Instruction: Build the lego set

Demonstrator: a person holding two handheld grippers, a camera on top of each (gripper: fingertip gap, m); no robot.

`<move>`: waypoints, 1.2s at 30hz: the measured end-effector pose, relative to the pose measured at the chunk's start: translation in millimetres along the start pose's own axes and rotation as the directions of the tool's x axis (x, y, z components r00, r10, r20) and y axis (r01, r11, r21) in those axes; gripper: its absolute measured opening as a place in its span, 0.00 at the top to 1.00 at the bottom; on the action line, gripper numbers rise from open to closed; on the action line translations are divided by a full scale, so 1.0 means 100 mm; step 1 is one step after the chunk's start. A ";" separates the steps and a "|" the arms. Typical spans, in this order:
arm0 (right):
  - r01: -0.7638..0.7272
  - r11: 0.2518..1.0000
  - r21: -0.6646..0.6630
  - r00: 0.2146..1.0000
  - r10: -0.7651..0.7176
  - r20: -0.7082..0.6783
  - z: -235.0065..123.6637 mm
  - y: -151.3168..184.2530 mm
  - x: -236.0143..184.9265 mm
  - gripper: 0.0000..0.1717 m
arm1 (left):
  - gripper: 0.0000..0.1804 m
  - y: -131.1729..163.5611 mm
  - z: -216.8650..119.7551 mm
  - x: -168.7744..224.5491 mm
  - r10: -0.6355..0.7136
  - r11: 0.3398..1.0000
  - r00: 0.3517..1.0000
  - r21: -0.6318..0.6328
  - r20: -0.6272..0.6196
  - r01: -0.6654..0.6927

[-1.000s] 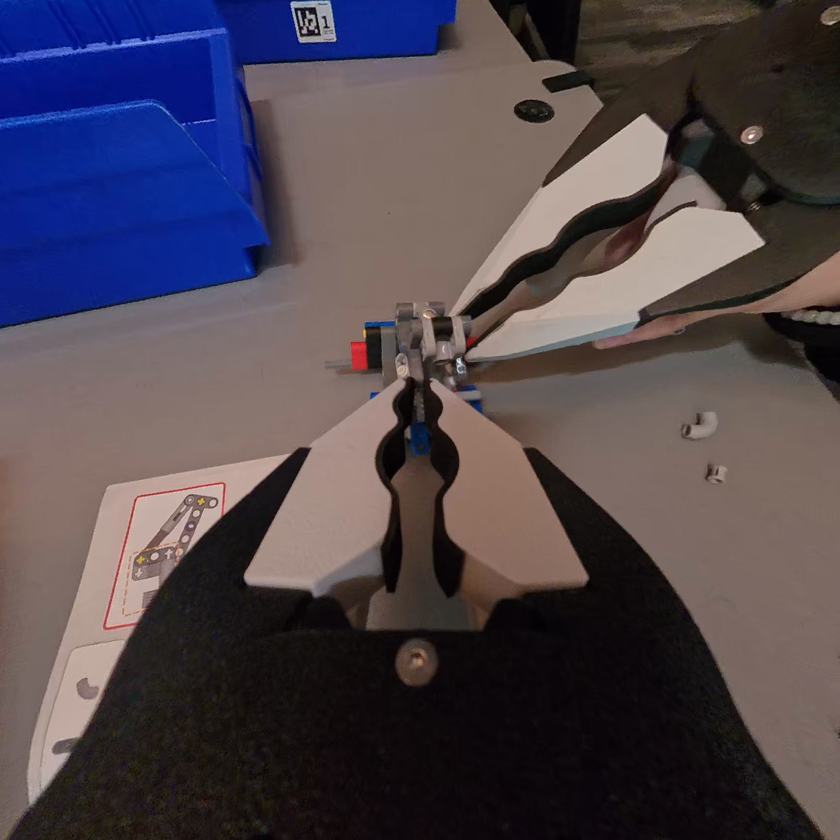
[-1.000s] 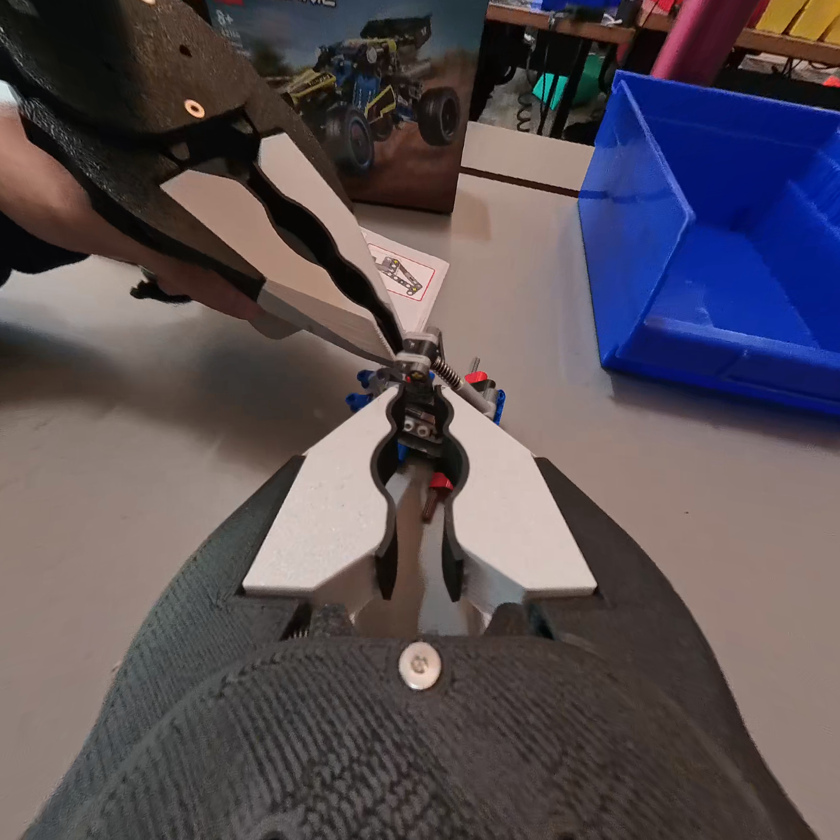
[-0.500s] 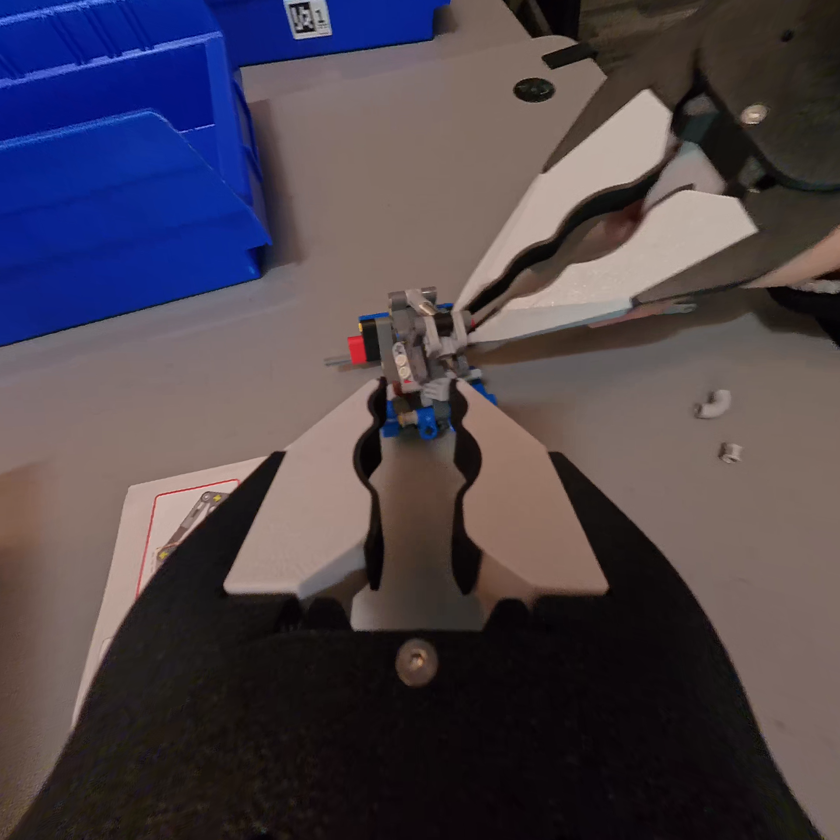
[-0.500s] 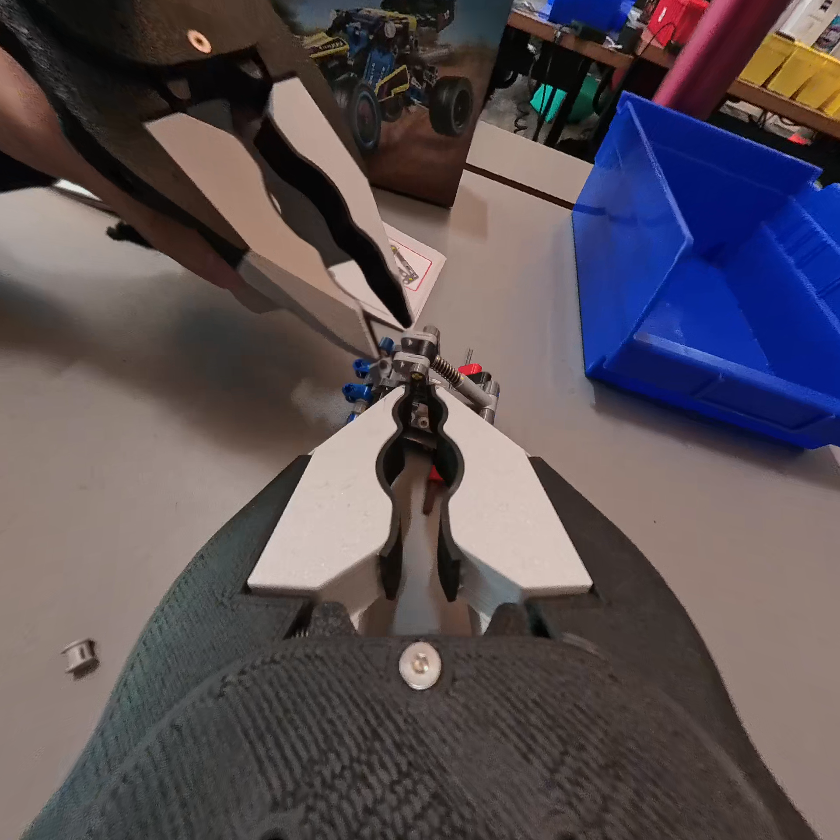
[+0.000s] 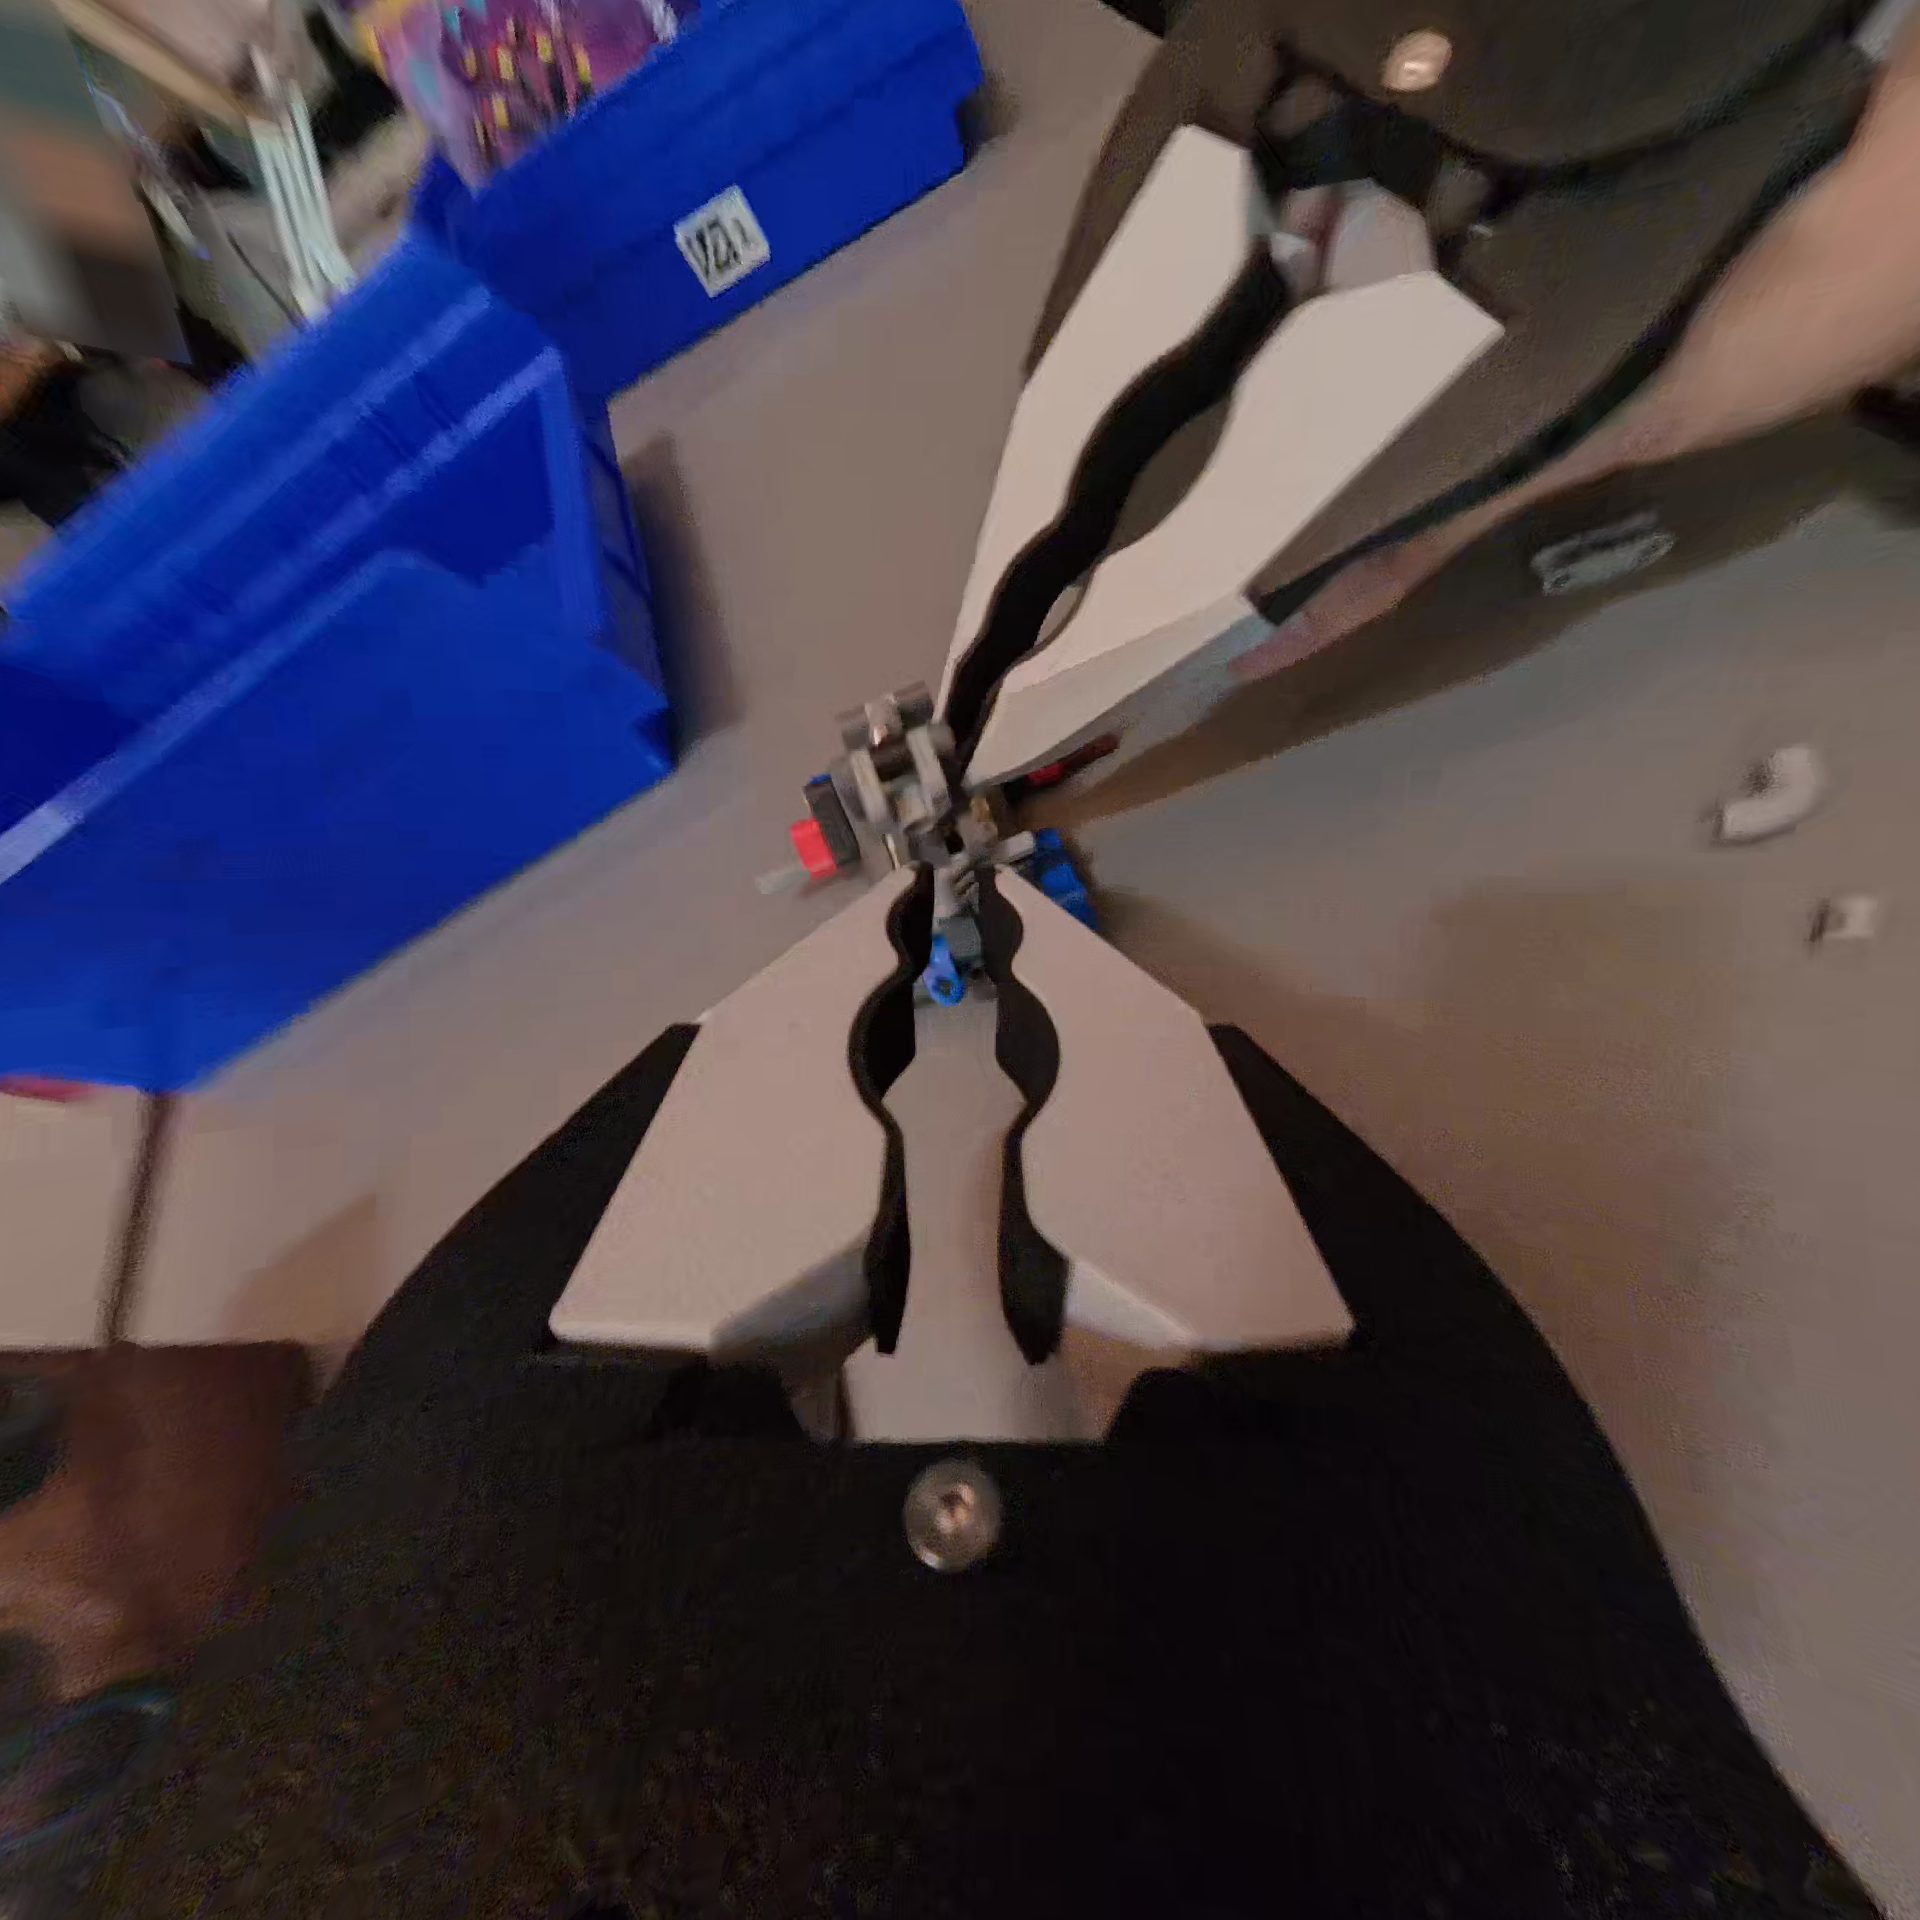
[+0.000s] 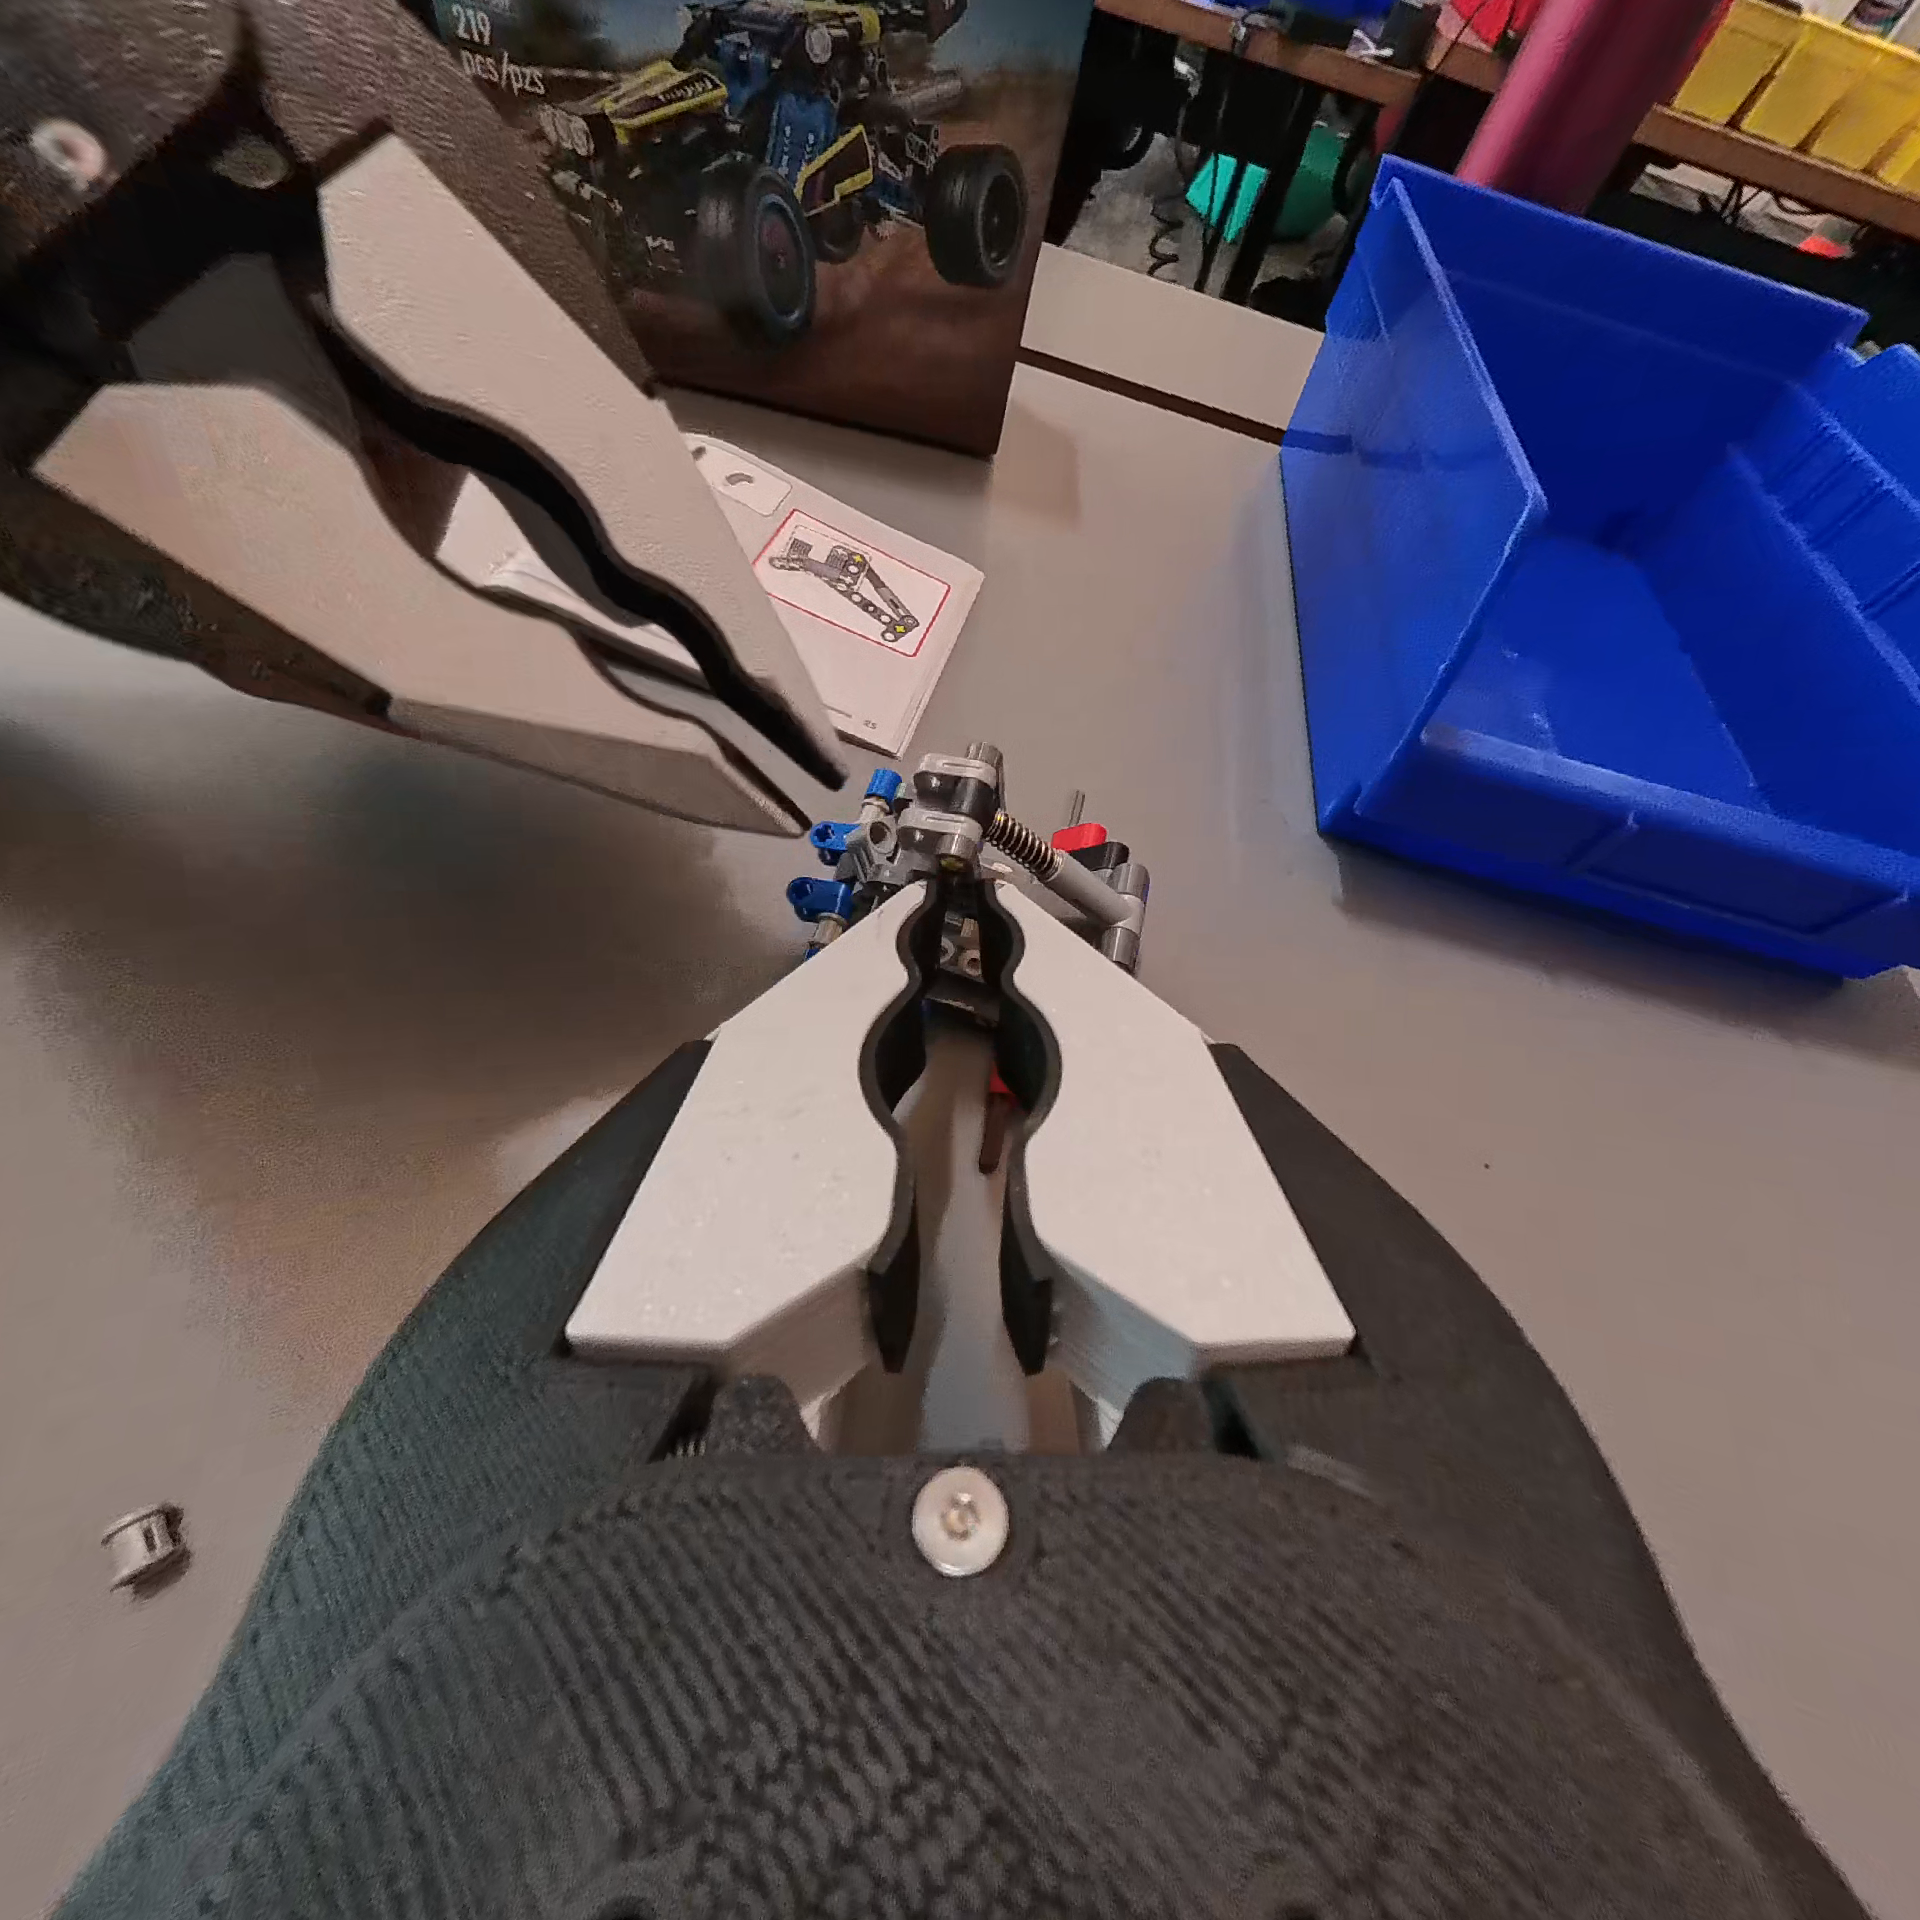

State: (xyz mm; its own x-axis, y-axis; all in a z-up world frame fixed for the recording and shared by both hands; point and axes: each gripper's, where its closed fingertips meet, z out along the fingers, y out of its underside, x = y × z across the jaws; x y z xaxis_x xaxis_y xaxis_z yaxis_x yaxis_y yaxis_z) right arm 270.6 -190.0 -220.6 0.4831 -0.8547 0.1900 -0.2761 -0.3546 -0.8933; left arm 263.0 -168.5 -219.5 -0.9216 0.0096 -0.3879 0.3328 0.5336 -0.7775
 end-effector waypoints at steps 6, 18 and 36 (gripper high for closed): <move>-0.017 1.000 -0.012 1.000 0.017 0.013 0.02 0.02 0.00 0.98 | 0.97 0.06 0.11 0.03 0.307 0.951 0.947 -0.055 0.097 -0.303; -0.048 0.998 -0.034 0.999 0.048 0.016 0.00 0.07 0.05 1.00 | 0.96 0.22 0.16 -0.01 0.267 0.961 0.960 -0.096 0.084 -0.259; -0.259 0.965 -0.051 0.965 0.260 0.022 0.09 0.02 0.01 0.92 | 0.86 0.14 0.24 -0.36 -0.480 0.877 0.856 -0.097 -0.194 0.470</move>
State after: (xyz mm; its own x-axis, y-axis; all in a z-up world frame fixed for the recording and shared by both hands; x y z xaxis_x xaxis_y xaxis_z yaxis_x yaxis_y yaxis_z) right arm 277.7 -188.1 -226.1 0.4131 -0.9088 -0.0583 -0.4336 -0.1400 -0.8901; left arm 306.0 -182.0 -228.1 -0.9870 -0.0841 0.1371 -0.1607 0.5544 -0.8166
